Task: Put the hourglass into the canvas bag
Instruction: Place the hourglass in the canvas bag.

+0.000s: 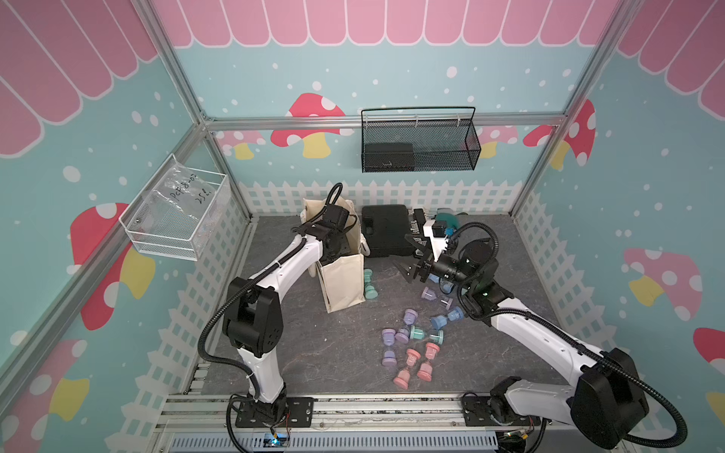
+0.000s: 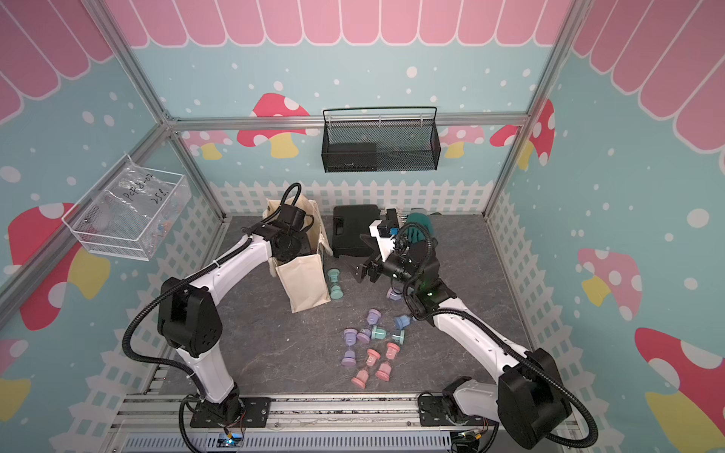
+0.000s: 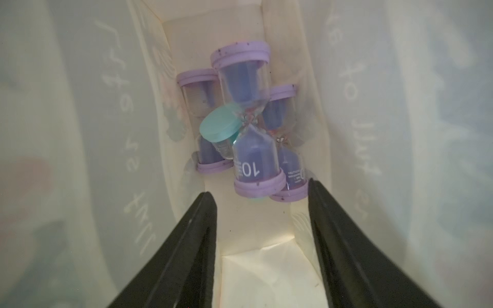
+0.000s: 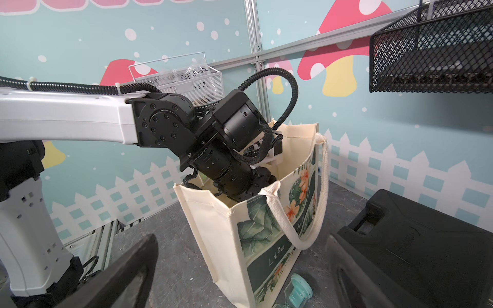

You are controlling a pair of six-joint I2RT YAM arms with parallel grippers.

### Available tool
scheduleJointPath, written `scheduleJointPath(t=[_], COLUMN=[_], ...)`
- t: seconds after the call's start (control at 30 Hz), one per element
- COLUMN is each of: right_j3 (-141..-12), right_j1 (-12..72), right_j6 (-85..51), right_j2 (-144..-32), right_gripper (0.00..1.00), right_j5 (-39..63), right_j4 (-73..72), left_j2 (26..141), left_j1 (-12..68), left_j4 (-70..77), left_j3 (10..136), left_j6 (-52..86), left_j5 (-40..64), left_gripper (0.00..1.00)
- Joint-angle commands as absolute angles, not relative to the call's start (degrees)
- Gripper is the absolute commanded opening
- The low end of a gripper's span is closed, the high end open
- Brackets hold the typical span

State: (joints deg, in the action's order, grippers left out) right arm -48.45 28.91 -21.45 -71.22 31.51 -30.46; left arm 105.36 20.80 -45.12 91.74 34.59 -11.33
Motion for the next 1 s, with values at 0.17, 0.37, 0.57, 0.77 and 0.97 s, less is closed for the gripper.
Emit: scheduleJointPath(t=[0.17, 0.37, 0.57, 0.77, 0.97], right_j3=[-47.7, -48.1, -47.4, -46.8, -43.7], right_j1=[28.9, 28.9, 28.8, 28.8, 28.8], right_j6=[-20.5, -20.2, -20.1, -20.3, -20.8], right_j2=[-67.9, -66.6, -64.8, -63.4, -62.0], right_gripper=[1.0, 0.99, 1.0, 1.0, 1.0], right_j5=[30.5, 28.1, 25.2, 22.6, 21.2], right_j4=[-29.6, -25.3, -22.0, -18.2, -17.3], left_j2=[99.2, 94.3, 89.0, 82.9, 78.4], left_j1=[20.7, 21.1, 23.2, 28.1, 34.2], left_j4=[-45.5, -45.5, -45.1, -43.7, -42.3], left_j3=[92.6, 94.0, 95.0, 93.8, 91.5], left_j6=[35.4, 35.0, 34.9, 35.1, 35.7], left_j5=[-10.9, -9.3, -9.7, -13.4, -17.5], left_gripper=[0.63, 0.66, 0.69, 0.71, 0.71])
